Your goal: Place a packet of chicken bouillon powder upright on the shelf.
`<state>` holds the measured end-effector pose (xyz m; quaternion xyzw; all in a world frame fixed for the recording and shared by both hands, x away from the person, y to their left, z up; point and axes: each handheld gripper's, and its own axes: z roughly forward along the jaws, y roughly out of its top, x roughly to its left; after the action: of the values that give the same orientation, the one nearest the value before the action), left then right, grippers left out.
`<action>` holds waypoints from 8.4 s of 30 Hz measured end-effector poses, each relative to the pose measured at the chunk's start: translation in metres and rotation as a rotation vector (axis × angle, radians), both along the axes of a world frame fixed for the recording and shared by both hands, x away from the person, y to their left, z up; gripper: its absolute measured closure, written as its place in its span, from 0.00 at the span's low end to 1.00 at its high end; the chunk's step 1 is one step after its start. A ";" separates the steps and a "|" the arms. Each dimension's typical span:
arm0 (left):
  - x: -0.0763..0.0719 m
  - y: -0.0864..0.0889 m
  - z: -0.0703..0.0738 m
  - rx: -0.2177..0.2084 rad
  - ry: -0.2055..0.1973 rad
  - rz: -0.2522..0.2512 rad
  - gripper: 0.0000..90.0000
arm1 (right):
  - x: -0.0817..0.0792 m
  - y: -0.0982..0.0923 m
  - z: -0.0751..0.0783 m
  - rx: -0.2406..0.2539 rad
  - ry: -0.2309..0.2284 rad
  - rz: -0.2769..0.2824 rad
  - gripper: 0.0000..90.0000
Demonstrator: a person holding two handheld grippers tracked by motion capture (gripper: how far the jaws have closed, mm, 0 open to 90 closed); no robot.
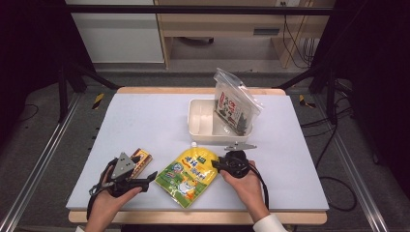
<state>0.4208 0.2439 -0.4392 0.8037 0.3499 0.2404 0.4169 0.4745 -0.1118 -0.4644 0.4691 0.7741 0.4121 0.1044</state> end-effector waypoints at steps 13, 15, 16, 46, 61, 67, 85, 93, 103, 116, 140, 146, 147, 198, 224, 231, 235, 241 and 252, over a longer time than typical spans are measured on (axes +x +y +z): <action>0.000 0.001 0.000 -0.003 0.000 0.005 0.20 | -0.003 -0.004 0.014 0.049 -0.032 0.034 1.00; 0.000 0.002 0.000 0.003 -0.001 0.006 0.20 | -0.003 -0.005 0.021 0.062 -0.043 0.045 1.00; 0.000 0.003 0.000 0.001 0.000 0.007 0.20 | -0.003 -0.005 0.024 0.064 -0.049 0.050 1.00; -0.002 0.006 0.000 0.005 0.003 0.006 0.20 | 0.015 -0.004 0.092 -0.004 -0.134 0.165 1.00; -0.002 0.006 0.001 0.003 0.000 0.003 0.20 | 0.021 0.010 0.129 -0.072 -0.189 0.223 1.00; -0.002 0.006 0.001 0.005 -0.001 0.002 0.20 | 0.022 0.014 0.143 -0.097 -0.213 0.238 1.00; -0.002 0.006 0.002 0.006 -0.002 0.000 0.20 | 0.018 0.030 0.174 -0.144 -0.277 0.287 1.00; -0.002 0.007 0.002 0.007 -0.001 -0.001 0.20 | 0.009 0.038 0.176 -0.141 -0.287 0.329 1.00; -0.002 0.010 0.004 -0.012 -0.005 -0.001 0.20 | -0.002 0.039 0.175 -0.120 -0.287 0.368 1.00; 0.010 0.005 0.057 0.035 -0.073 -0.069 0.21 | -0.013 0.039 0.178 -0.134 -0.292 0.444 1.00; 0.037 -0.027 0.122 0.166 -0.104 -0.269 0.21 | -0.016 0.049 0.183 -0.163 -0.289 0.531 1.00; 0.047 -0.039 0.124 0.179 -0.094 -0.311 0.22 | -0.014 0.048 0.183 -0.160 -0.284 0.533 1.00; 0.048 -0.041 0.125 0.175 -0.090 -0.313 0.22 | -0.014 0.048 0.183 -0.161 -0.285 0.536 1.00; 0.064 -0.107 0.120 0.260 -0.048 -0.520 0.66 | -0.008 0.038 0.159 -0.184 -0.228 0.511 0.94; 0.057 -0.111 0.122 0.294 -0.025 -0.578 0.76 | -0.011 0.030 0.151 -0.207 -0.213 0.525 0.91; 0.057 -0.113 0.122 0.291 -0.029 -0.578 0.75 | -0.011 0.030 0.152 -0.215 -0.187 0.520 0.99; 0.056 -0.114 0.121 0.284 -0.037 -0.580 0.74 | -0.007 0.026 0.153 -0.162 -0.132 0.508 1.00; 0.055 -0.116 0.121 0.285 -0.041 -0.586 0.72 | -0.008 0.022 0.152 -0.121 -0.098 0.512 1.00; 0.047 -0.112 0.134 0.219 -0.119 -0.511 0.42 | -0.003 0.016 0.154 -0.119 -0.082 0.427 1.00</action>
<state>0.4676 0.1321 -0.3052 0.8906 0.0827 0.2107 0.3944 0.4719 -0.0962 -0.3106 0.2703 0.8739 0.3973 0.0734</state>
